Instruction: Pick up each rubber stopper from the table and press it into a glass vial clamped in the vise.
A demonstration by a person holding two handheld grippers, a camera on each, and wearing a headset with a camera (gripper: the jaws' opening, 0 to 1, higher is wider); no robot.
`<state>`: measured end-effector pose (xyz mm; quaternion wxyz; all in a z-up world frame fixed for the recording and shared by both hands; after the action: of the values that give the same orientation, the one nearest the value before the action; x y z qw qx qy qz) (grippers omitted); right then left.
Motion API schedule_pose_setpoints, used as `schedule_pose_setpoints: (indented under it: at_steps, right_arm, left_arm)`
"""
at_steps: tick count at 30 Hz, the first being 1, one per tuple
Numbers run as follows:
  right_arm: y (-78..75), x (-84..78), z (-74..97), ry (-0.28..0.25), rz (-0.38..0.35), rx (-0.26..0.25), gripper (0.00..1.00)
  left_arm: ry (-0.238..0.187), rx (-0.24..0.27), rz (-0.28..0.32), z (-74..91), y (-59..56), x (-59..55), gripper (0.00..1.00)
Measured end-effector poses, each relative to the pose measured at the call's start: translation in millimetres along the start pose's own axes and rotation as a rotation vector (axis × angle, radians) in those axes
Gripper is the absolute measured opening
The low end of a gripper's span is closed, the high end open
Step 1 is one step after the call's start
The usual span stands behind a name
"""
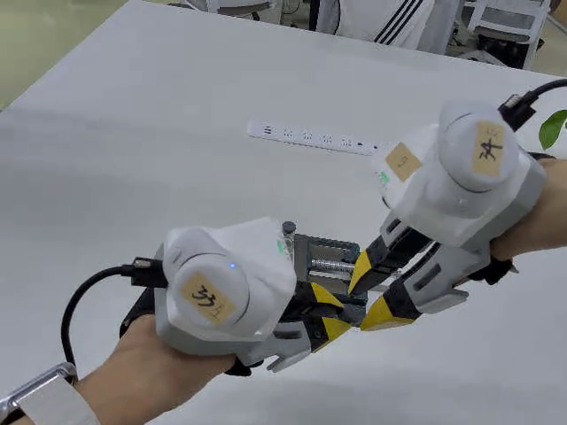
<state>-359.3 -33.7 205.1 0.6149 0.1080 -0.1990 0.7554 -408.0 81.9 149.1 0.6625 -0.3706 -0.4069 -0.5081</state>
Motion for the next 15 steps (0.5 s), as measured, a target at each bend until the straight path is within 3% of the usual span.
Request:
schedule_pose_setpoints:
  at_steps: [8, 15]
  right_arm:
    - [-2.2, -7.7, 6.8, -0.089, -0.083, -0.026, 0.13]
    - [-2.6, -11.3, 7.2, -0.109, -0.1, -0.022, 0.1]
  left_arm:
    - [-0.062, 0.025, -0.007, 3.4, -1.0, 4.4, 0.03]
    - [-0.094, 0.023, -0.013, 3.2, -3.7, 6.4, 0.03]
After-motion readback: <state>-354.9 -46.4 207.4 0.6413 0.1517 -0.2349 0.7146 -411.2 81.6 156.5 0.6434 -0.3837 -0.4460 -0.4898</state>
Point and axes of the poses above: the centre of the closed fingertips' face, and the gripper's own axes: z roughly backward along the fingers, y roughly to its left, x roughly out of its top, the point moved 10 cm from there along z, roughly backward along the fingers, and after that the axes turned 15 degrees about -x, right-handed, at the moved point
